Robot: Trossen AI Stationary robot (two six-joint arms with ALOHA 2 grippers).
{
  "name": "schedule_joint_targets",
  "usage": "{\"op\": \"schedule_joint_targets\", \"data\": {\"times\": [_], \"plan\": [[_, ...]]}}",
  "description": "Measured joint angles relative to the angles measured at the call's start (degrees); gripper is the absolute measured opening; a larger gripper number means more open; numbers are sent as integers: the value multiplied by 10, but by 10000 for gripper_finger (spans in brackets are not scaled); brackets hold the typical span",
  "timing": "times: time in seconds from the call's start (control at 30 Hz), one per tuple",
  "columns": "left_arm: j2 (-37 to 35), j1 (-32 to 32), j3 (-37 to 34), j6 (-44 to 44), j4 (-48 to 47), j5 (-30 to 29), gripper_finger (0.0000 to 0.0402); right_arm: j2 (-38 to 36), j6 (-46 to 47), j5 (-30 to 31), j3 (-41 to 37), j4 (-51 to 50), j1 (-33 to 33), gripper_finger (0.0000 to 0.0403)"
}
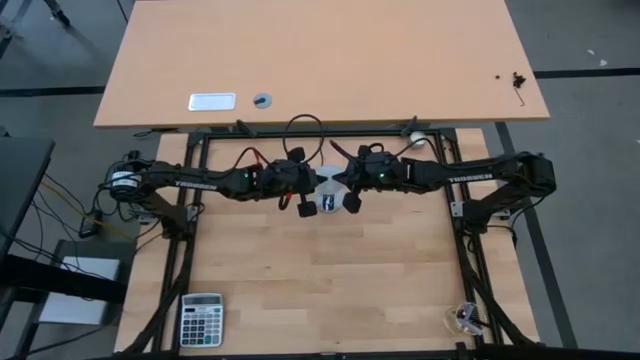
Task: Screw lightbulb
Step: Insert the lightbulb into the silver lamp socket
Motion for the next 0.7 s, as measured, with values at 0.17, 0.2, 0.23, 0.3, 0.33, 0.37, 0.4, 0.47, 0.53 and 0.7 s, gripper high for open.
{"op": "schedule_joint_targets", "data": {"times": [0.17, 0.2, 0.23, 0.3, 0.33, 0.37, 0.4, 0.47, 0.53, 0.7], "plan": [[0, 1, 0, 0, -4, -3, 0, -29, -9, 8, 0, -5, -17, 16], [0, 1, 0, 0, -4, -3, 0, -28, -9, 10, 1, -11, -25, 14], [0, 1, 0, 1, -4, -3, 0, -25, -9, 11, 1, -20, -33, 12], [0, 1, 0, 1, -4, -3, 0, -16, -8, 13, 0, -21, -46, 8], [0, 1, 0, 0, -4, -3, 0, -12, -9, 13, 0, -22, -52, 7], [0, 1, -1, 1, -5, -3, 0, -8, -8, 12, 0, -23, -58, 7], [0, 1, -1, 1, -5, -3, 0, -3, -7, 6, 0, -22, -63, 8], [0, 1, -1, 0, -5, -3, 0, 5, -3, -16, 0, -24, -68, 10], [0, 1, -1, 1, -6, -3, 0, 8, -2, -22, 1, -21, -67, 11], [0, 8, -1, 1, -8, 1, 0, 8, 8, -18, 2, -28, -57, 10]]}}
